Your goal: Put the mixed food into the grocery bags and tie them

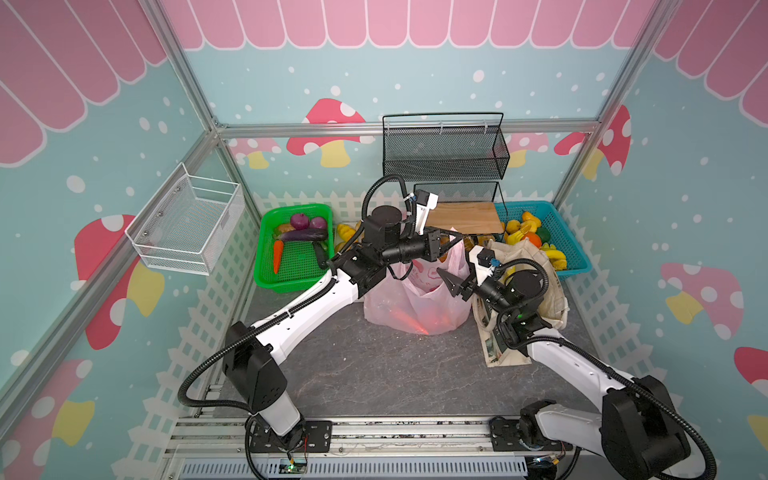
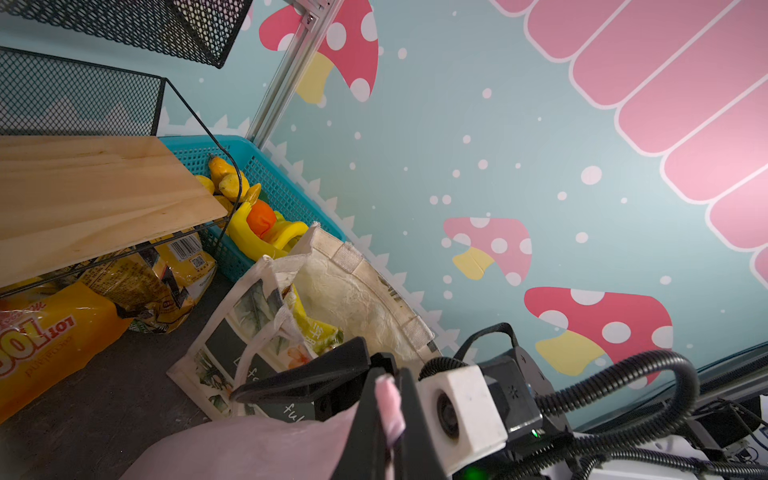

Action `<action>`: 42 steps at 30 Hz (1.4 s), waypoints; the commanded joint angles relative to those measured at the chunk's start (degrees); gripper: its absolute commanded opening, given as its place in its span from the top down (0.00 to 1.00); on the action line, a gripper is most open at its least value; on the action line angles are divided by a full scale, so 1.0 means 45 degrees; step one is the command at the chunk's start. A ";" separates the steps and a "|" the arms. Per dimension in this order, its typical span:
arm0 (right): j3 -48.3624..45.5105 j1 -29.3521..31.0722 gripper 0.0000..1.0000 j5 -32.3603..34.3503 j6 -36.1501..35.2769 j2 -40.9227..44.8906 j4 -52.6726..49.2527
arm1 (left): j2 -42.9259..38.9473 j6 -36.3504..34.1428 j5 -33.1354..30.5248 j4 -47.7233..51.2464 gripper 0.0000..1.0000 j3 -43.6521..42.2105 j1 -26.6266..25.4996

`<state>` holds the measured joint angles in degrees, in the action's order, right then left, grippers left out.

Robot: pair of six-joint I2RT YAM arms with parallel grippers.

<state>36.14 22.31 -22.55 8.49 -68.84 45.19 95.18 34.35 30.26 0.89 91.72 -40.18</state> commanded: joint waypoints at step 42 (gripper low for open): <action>0.0801 -0.1675 0.15 -0.4537 -0.2584 0.0616 -0.2941 | -0.0517 0.0061 0.0150 -0.0421 1.00 -0.0450 0.0277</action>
<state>38.30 16.21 -30.81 0.95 -65.47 34.24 94.32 34.52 30.24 0.12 88.82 -39.11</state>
